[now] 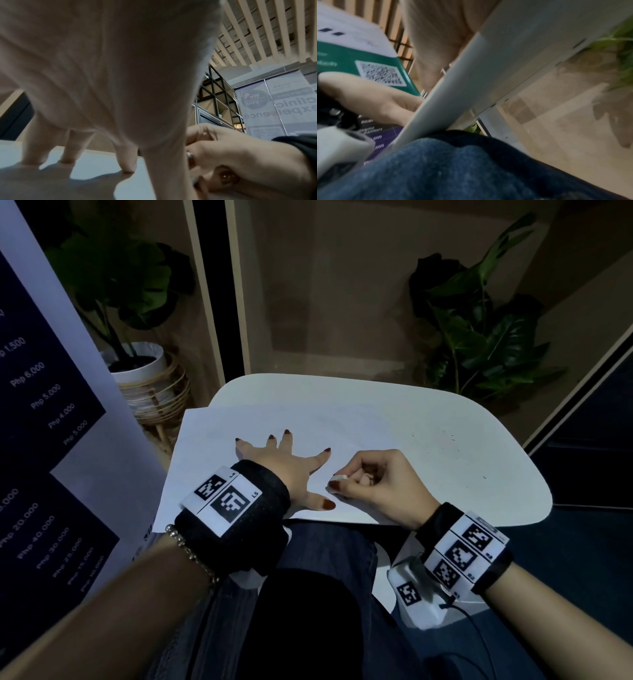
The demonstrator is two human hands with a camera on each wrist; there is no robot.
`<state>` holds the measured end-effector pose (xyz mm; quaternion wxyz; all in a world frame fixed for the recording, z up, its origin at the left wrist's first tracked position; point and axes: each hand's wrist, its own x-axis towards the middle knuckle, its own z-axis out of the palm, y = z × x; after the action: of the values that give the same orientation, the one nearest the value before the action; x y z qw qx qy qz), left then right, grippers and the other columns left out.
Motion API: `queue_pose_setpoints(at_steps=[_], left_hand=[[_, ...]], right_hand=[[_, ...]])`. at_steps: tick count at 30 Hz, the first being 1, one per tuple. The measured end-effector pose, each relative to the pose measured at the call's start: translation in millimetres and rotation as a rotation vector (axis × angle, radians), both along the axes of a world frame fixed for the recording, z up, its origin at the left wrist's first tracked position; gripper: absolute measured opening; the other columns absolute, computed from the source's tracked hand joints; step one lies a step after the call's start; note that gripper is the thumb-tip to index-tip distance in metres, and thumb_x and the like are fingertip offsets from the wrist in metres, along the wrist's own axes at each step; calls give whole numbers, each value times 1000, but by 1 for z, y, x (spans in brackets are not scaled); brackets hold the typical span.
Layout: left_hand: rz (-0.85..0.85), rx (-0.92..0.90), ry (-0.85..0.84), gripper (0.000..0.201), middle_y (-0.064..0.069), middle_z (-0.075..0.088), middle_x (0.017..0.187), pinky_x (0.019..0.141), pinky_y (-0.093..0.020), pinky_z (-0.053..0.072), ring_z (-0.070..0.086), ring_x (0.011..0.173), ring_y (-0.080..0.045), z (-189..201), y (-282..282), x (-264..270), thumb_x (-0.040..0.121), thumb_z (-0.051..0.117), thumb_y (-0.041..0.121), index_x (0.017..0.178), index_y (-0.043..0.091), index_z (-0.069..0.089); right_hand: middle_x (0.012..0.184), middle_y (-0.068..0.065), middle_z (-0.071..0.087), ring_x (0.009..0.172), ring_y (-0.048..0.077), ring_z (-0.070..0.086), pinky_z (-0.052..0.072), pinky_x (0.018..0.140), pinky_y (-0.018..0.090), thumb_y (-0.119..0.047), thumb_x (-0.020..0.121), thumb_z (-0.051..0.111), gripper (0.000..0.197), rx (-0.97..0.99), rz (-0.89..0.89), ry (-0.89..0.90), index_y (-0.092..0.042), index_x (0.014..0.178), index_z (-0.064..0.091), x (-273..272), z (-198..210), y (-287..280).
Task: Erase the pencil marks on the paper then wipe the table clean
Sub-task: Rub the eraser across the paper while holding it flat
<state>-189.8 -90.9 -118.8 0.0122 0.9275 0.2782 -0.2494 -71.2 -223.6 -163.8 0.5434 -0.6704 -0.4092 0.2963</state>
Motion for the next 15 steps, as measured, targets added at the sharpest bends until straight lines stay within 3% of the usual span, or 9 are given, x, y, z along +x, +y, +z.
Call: queue_pose_setpoints(at_steps=[3, 5, 9, 13, 15], left_hand=[[-5, 11, 3, 89, -12, -14, 163, 110, -72, 9, -1, 151, -35, -1, 0, 0, 80, 37, 84, 147, 56, -14], [-6, 12, 4, 89, -12, -13, 163, 110, -72, 9, -1, 151, -35, -2, 1, 0, 80, 37, 84, 147, 56, -14], [-5, 7, -6, 89, -12, -13, 163, 110, -71, 10, -2, 151, -35, -1, 0, 0, 80, 37, 84, 147, 56, -14], [-8, 10, -1, 88, -11, -14, 163, 111, -71, 10, -3, 151, -34, -2, 0, -1, 80, 36, 84, 147, 56, -15], [-8, 7, -1, 88, -11, -14, 163, 111, -71, 11, -3, 151, -34, -2, 0, -1, 81, 36, 84, 147, 56, -15]], right_hand=[[58, 7, 60, 58, 12, 60, 60, 70, 29, 5, 82, 75, 13, 90, -197, 71, 12, 78, 64, 1, -5, 6], [59, 8, 58, 56, 11, 57, 58, 67, 26, 6, 82, 75, 15, 109, -224, 70, 14, 78, 62, 0, -6, 7], [59, 8, 58, 60, 19, 52, 61, 75, 39, -3, 79, 80, 15, -4, -27, -26, 6, 78, 69, -1, -1, 0], [65, 15, 59, 62, 17, 58, 60, 72, 34, 5, 81, 76, 14, 123, -270, 100, 12, 78, 64, 0, -5, 7], [63, 13, 58, 60, 17, 54, 60, 74, 39, 3, 81, 77, 14, 74, -199, 44, 10, 77, 65, 2, -7, 5]])
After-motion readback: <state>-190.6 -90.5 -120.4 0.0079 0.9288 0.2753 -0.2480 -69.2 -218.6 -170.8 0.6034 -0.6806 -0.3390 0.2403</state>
